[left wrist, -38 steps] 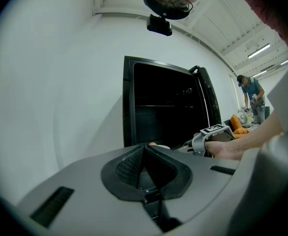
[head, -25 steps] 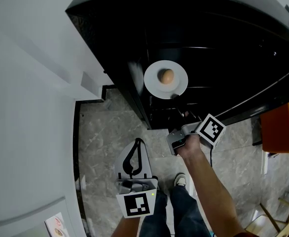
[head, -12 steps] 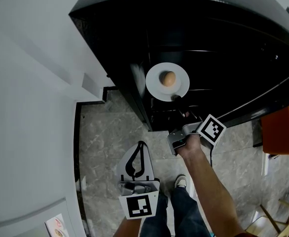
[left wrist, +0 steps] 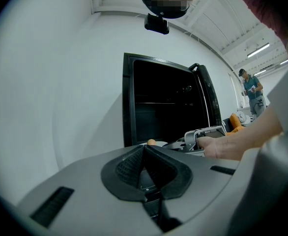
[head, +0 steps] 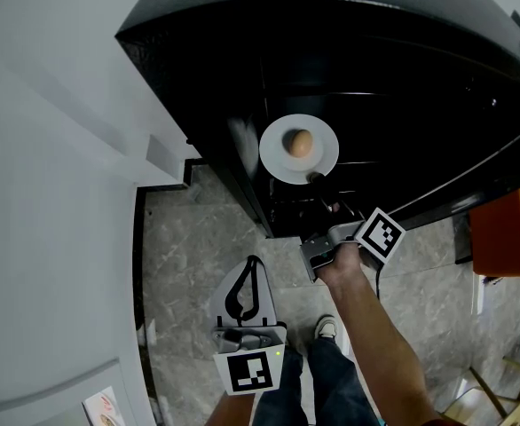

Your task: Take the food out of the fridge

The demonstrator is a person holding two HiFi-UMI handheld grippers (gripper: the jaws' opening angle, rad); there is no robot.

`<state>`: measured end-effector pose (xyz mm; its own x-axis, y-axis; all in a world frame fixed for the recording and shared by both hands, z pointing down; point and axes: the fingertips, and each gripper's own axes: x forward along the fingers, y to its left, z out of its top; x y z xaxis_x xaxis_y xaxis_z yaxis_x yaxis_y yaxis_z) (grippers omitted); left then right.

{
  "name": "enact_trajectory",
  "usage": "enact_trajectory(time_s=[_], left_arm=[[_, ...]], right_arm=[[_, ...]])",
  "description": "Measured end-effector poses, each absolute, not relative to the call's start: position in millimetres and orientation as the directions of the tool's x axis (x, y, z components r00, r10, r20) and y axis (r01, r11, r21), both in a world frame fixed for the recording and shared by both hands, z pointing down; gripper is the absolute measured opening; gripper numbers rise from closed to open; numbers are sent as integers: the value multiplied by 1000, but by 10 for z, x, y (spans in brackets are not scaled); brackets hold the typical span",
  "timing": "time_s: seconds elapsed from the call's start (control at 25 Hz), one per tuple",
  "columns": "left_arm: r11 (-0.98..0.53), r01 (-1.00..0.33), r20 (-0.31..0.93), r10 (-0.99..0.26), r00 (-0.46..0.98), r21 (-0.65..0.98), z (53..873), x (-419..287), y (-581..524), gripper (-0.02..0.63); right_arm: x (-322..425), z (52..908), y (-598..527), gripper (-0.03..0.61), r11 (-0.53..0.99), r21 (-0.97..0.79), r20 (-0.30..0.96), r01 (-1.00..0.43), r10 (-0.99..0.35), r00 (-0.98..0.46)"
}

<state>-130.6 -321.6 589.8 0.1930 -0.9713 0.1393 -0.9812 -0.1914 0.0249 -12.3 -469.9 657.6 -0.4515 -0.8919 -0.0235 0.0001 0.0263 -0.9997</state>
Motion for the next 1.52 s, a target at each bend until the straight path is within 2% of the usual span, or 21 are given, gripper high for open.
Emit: enact_trajectory(time_s=[1.04,1.52], left_arm=[[-192,-981,120,-974,194,31,5767,-1179,-3346,14],[-178,-983,88,-980,180,34,5377,-1129,-3368,14]], right_arm=[[114,6330,-4064,31,39,-992,-88,119,-898,-431],[152,5966,-3610,31,39,-993,-86,114,-890,-448]])
